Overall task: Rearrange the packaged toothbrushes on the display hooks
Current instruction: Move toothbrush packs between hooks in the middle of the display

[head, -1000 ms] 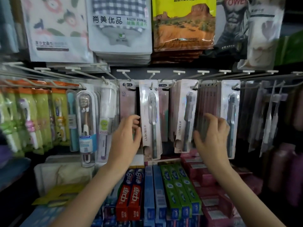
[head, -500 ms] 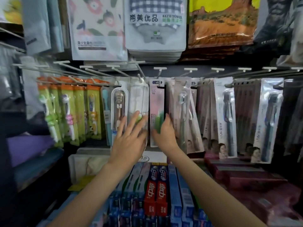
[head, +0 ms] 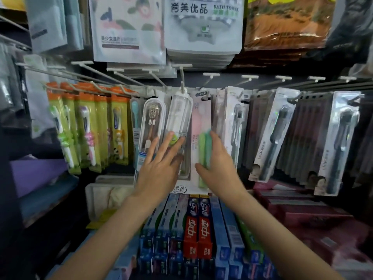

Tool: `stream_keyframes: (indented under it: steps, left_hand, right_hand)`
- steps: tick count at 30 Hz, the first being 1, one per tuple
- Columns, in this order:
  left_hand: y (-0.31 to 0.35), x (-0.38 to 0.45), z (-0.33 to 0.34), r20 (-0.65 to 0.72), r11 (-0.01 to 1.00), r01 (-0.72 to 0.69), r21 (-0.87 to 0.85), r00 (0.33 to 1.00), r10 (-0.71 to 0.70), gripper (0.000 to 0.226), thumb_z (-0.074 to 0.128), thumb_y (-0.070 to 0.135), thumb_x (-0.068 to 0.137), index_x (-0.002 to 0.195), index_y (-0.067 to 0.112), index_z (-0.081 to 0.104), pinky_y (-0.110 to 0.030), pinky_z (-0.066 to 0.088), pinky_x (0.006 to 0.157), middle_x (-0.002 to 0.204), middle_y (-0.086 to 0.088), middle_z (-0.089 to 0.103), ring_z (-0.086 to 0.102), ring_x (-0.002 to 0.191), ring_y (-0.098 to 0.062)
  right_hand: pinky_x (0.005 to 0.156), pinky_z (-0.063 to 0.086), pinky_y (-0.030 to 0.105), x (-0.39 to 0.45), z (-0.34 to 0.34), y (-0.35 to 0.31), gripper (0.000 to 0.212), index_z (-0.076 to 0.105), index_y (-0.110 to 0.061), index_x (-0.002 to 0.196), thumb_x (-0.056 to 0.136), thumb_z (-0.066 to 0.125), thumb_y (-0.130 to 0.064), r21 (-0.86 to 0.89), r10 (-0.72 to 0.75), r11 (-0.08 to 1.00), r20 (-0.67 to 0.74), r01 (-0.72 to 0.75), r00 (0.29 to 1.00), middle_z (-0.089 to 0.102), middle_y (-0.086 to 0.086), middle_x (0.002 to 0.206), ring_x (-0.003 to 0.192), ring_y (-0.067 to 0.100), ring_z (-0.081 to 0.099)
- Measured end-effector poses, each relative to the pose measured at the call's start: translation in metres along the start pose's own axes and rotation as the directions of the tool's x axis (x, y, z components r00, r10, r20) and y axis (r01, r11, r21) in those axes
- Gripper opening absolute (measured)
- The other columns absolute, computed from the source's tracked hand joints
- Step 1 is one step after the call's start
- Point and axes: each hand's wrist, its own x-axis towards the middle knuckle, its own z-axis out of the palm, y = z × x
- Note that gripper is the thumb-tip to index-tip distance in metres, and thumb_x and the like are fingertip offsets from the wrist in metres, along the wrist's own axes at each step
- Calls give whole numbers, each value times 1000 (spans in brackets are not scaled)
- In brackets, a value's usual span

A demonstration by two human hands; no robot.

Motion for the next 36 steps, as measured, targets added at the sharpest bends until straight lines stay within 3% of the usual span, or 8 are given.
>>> stream_keyframes:
  steps: [3,7,15,20,23,26,31,36]
  left_hand:
    - [2,0,0,-2,1000,4,7,1000,-4,34,79,8,64,97,10,70,-48,5,113,143,-9,42,20,138,-31]
    - [5,3,2,-20,1000,27,0,999,-27,29,76,5,67,95,6,70,-48,6,113,140,-11,46,21,136,-31]
    - [5,0,-2,-7,1000,22,3,1000,-22,26,72,5,70,96,5,70,-48,6,113,141,-11,44,20,137,-31]
    - [4,-2,-4,4,1000,12,2,1000,-12,26,72,5,71,97,6,69,-49,8,113,141,-11,44,20,138,-31]
    - [3,-2,-5,11,1000,11,-3,1000,-11,29,73,5,69,97,5,70,-48,7,112,141,-11,45,21,137,-31]
    - [2,-2,-6,23,1000,11,-4,1000,-11,32,73,4,68,100,6,69,-48,8,112,141,-11,44,20,137,-31]
    - [3,-2,-7,29,1000,14,16,999,-14,32,73,5,68,100,6,70,-49,9,112,140,-10,45,21,137,-30]
    - [6,-1,-4,25,999,35,29,999,-36,28,74,7,68,95,6,71,-48,7,113,137,-10,48,22,136,-30]
  right_hand:
    - [87,45,22,-10,-33,4,69,23,-18,144,87,60,-9,-80,15,997,-47,-19,999,49,5,131,100,14,53]
    - [75,44,23,-8,-54,18,58,35,-15,139,87,55,-2,-222,-23,975,-144,-9,989,52,7,126,103,23,57]
    - [63,39,29,-3,-65,41,55,39,-17,136,86,52,2,-304,-92,952,-188,31,978,53,10,117,75,18,48]
    - [71,47,31,-4,-59,49,55,39,-19,137,87,54,0,-250,-107,967,-190,58,976,54,10,117,86,23,56]
    - [66,41,20,-2,-58,52,54,39,-21,137,89,55,-2,-180,-85,982,-167,54,982,55,9,115,78,16,53]
    - [56,37,16,1,-66,50,54,38,-19,139,90,51,-2,-257,-136,962,-165,90,977,52,7,110,70,13,49]
    - [75,44,39,7,-86,36,54,46,-15,135,83,52,0,-521,-271,832,-80,191,959,56,10,101,81,30,56]
    - [68,42,34,-9,-94,49,32,52,-13,108,78,60,-8,-485,-203,874,-288,40,936,62,7,91,75,27,56]
